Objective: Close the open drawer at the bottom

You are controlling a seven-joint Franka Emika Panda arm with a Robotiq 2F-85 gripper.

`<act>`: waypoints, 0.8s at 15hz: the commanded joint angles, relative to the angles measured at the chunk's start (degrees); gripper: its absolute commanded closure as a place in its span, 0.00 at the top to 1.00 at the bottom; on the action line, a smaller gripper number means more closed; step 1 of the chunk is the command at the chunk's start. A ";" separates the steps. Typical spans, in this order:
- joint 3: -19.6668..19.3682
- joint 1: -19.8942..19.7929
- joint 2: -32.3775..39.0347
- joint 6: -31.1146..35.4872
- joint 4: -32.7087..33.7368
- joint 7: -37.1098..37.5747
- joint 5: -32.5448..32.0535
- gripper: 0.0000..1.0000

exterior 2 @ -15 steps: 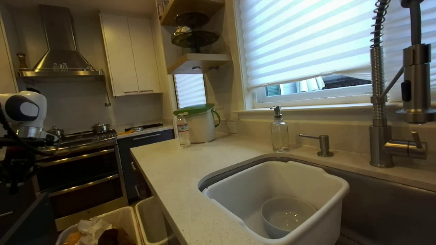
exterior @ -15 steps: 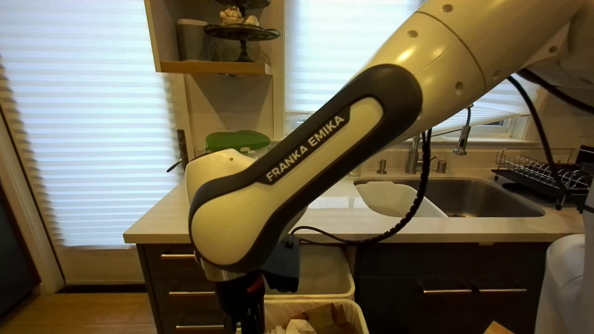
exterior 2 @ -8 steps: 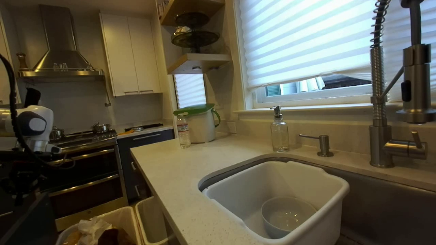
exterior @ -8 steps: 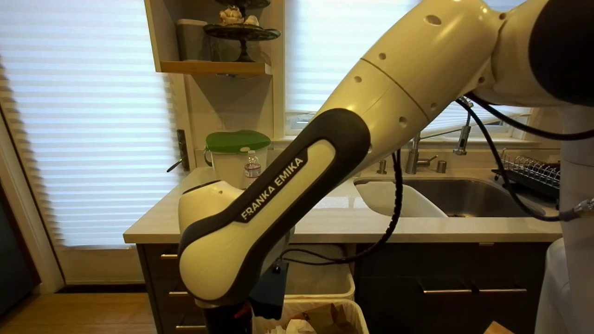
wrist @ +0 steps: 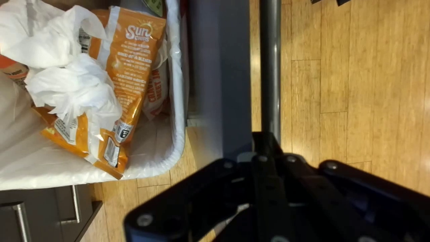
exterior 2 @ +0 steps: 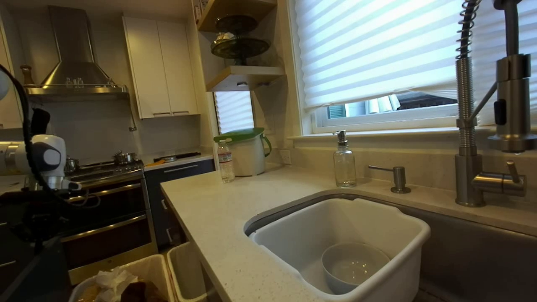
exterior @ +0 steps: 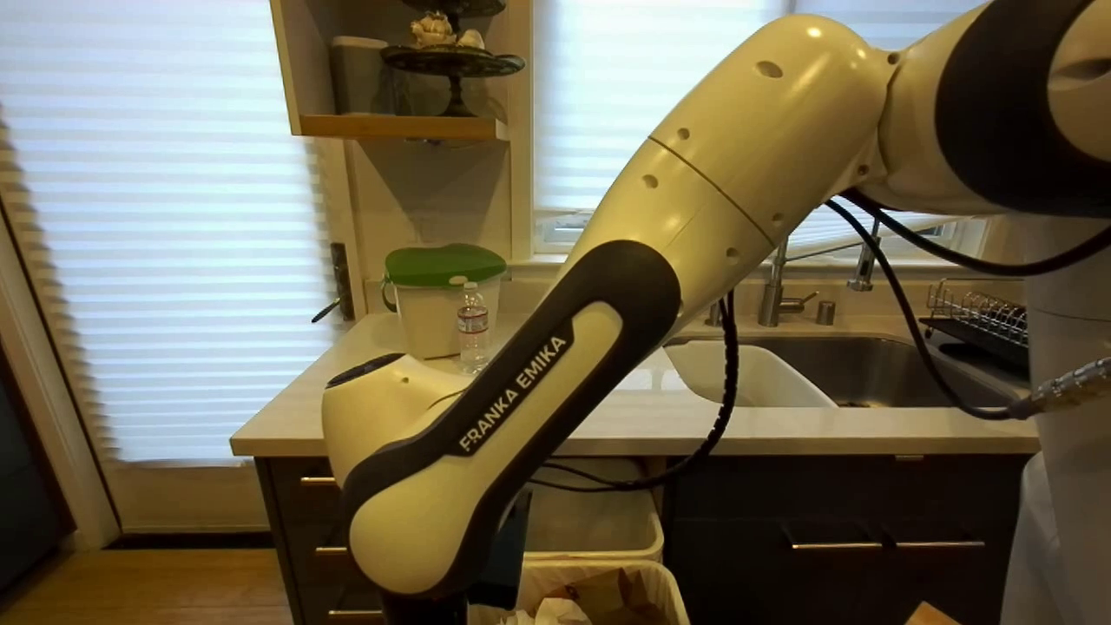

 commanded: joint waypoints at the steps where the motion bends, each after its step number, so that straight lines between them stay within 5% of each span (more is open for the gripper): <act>1: -1.60 0.80 -0.10 0.15 -0.57 6.37 -5.54 0.00; 12: -7.52 -0.57 -3.88 3.65 -8.64 23.96 -15.60 0.00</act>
